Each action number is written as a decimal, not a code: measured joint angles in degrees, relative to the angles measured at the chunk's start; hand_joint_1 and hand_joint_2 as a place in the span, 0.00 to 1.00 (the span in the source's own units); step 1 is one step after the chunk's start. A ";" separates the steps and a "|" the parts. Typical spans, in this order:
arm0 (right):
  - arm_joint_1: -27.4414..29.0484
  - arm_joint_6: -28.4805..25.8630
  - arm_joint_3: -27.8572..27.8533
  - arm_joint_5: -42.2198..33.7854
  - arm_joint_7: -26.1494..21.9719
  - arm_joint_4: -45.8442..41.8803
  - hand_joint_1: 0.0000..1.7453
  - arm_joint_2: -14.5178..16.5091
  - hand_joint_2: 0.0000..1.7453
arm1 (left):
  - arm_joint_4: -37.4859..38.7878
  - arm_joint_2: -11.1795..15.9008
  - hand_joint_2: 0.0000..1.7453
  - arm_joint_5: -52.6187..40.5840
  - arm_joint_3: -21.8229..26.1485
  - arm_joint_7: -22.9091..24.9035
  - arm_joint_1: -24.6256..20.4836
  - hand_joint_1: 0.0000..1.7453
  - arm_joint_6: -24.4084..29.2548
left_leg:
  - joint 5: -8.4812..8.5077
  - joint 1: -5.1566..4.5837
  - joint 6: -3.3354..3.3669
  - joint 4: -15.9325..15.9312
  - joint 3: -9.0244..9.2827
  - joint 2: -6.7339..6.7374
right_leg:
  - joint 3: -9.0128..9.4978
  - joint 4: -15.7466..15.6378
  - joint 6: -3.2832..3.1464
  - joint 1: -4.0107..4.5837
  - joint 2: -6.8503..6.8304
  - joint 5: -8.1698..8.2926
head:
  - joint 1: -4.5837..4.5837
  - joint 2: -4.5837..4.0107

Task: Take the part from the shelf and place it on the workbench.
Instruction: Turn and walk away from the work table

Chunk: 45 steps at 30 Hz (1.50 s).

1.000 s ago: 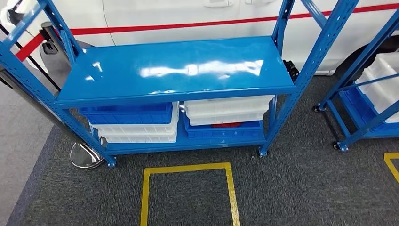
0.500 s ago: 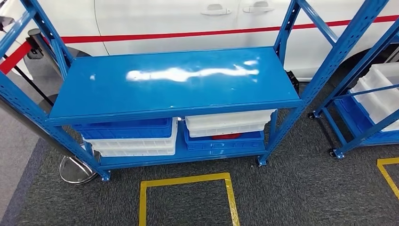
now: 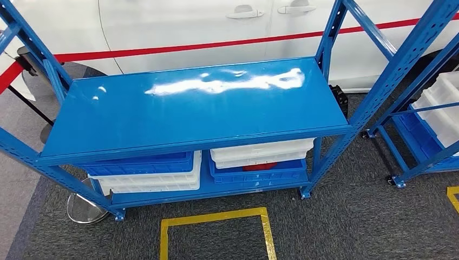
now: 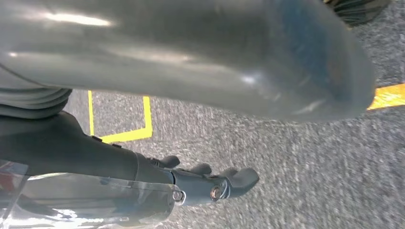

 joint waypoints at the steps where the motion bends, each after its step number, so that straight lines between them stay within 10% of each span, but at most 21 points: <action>1: -0.03 0.00 0.00 0.04 0.00 0.00 0.00 -0.01 0.00 | 0.00 0.00 0.00 -0.01 0.00 0.00 0.00 0.00 0.00 | -1.35 0.22 -0.31 2.59 -1.97 0.00 | 0.22 0.01 -0.03 0.00 0.03 -0.29 | 0.01 0.00; 3: -0.01 0.01 0.00 0.10 0.01 0.00 0.00 -0.01 0.00 | 0.00 0.00 0.00 -0.01 0.00 0.01 0.10 0.00 0.00 | -0.37 0.51 -0.62 2.84 -3.78 0.01 | 0.90 0.04 0.06 0.01 0.15 -0.89 | 0.00 0.01; 7: -0.06 0.02 -0.01 0.12 0.07 0.01 0.00 0.11 0.00 | 0.00 0.03 0.00 -0.03 0.03 -0.01 0.12 0.00 -0.09 | 7.77 0.19 0.25 -8.98 -1.37 0.00 | 2.23 -0.03 0.66 -0.05 0.32 -1.70 | 0.03 0.00; 12: -0.16 0.02 -0.03 0.15 0.30 0.01 0.00 0.16 0.00 | -0.01 0.03 0.00 -0.37 0.07 -0.03 0.25 0.00 0.19 | 9.93 0.08 2.00 -11.53 -0.79 0.16 | 2.32 0.47 2.31 0.02 0.30 -2.65 | 0.07 0.00; 16: -0.20 0.02 -0.04 0.28 0.31 0.00 0.00 0.15 0.00 | -0.02 0.02 0.00 -0.54 0.09 -0.01 0.04 0.00 0.38 | 10.54 0.37 2.70 -12.46 -0.28 0.47 | -3.04 11.91 3.08 -0.29 -0.02 -8.86 | 0.15 0.01; 18: -0.17 0.02 -0.04 0.43 0.37 0.00 0.00 0.14 0.00 | -0.02 0.01 0.00 -0.63 0.09 0.03 0.05 0.00 0.47 | 10.27 0.39 2.62 -12.34 -0.14 0.53 | -4.18 13.98 3.36 -0.55 -0.19 -8.52 | 0.15 0.01; 22: -0.22 0.02 -0.05 0.66 0.66 -0.04 0.00 0.00 1.00 | -0.02 -0.11 0.00 -0.70 0.09 0.28 0.01 0.00 1.13 | 9.05 0.33 1.50 -11.60 0.39 0.49 | 1.79 1.68 3.20 -0.79 -0.53 -2.29 | 0.15 0.00; 24: -0.30 -0.07 -0.07 0.69 0.94 -0.04 0.00 -0.01 1.00 | -0.02 -0.10 0.00 -0.73 0.09 0.49 -0.12 0.00 1.47 | 8.61 0.11 0.89 -11.37 0.40 0.53 | 2.65 -0.14 2.54 -0.58 -0.45 -2.33 | 0.10 0.00; 28: -0.34 -1.28 -0.17 0.84 1.71 -0.05 0.00 0.03 1.00 | -0.02 -0.11 1.00 -0.88 0.09 0.69 -0.28 0.00 2.13 | 6.57 0.36 -0.04 -8.92 -0.30 0.49 | 2.74 -0.41 1.05 -0.68 -0.51 -2.36 | 0.07 0.00; 31: -0.39 -1.71 -0.24 1.08 2.39 -0.07 0.00 0.04 1.00 | -0.02 -0.11 1.00 -0.99 0.09 0.84 -0.27 0.00 2.21 | 1.37 0.72 -0.87 1.67 -5.37 0.41 | 2.79 -0.44 0.23 -0.57 -0.63 -2.50 | 0.06 0.00; 33: -0.39 -1.94 -0.28 1.18 2.54 -0.07 0.00 0.04 1.00 | -0.02 -0.12 1.00 -1.00 0.09 0.97 -0.21 0.00 2.20 | 1.34 0.97 -1.29 4.97 -7.31 0.41 | 2.94 -0.42 0.10 -0.48 -0.56 -2.62 | 0.06 0.01; 37: -0.45 -2.14 -0.48 0.91 2.53 -0.07 0.00 0.19 1.00 | -0.02 -0.15 1.00 -0.86 0.14 1.10 -0.29 0.00 2.20 | 8.91 1.38 -1.68 -8.13 -1.80 0.39 | 3.61 -0.29 0.36 -0.36 -0.26 -3.04 | 0.08 0.01; 45: -0.52 -1.84 -0.50 0.89 3.51 -0.04 0.00 0.32 1.00 | -0.02 -0.18 1.00 -0.88 0.22 1.56 -0.40 0.00 2.19 | 9.49 0.69 -0.91 -11.39 -0.53 0.24 | 3.78 -0.33 1.40 -0.33 -0.17 -3.21 | 0.25 0.01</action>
